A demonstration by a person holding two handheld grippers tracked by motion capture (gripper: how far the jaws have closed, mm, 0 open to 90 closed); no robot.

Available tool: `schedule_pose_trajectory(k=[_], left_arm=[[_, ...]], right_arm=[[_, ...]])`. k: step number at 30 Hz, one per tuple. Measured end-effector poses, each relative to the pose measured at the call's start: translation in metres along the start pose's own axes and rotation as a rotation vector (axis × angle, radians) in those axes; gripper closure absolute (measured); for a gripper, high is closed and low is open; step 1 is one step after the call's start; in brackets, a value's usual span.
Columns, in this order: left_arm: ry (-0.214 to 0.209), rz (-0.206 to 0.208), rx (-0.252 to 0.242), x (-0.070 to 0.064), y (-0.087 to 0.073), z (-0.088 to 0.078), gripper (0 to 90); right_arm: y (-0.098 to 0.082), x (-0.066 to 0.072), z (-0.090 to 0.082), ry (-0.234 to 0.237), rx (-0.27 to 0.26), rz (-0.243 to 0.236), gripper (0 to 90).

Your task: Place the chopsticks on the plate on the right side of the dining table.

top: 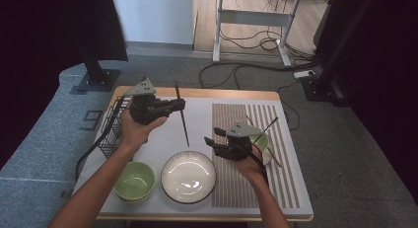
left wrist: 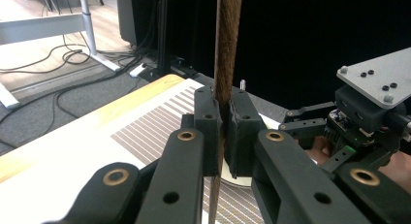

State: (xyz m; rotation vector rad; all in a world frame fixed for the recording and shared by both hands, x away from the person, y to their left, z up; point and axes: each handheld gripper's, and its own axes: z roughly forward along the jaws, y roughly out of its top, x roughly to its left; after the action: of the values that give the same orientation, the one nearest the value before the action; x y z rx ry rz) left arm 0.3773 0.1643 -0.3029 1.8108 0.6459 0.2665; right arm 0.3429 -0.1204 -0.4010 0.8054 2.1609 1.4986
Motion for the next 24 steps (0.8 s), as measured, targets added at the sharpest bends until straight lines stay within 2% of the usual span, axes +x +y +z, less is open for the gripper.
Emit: schedule_pose_trajectory(k=[24], left_arm=[[-0.019, -0.007, 0.022, -0.004, -0.010, 0.022, 84.7]], right_arm=[[0.018, 0.014, 0.021, 0.042, -0.011, -0.017, 49.5]])
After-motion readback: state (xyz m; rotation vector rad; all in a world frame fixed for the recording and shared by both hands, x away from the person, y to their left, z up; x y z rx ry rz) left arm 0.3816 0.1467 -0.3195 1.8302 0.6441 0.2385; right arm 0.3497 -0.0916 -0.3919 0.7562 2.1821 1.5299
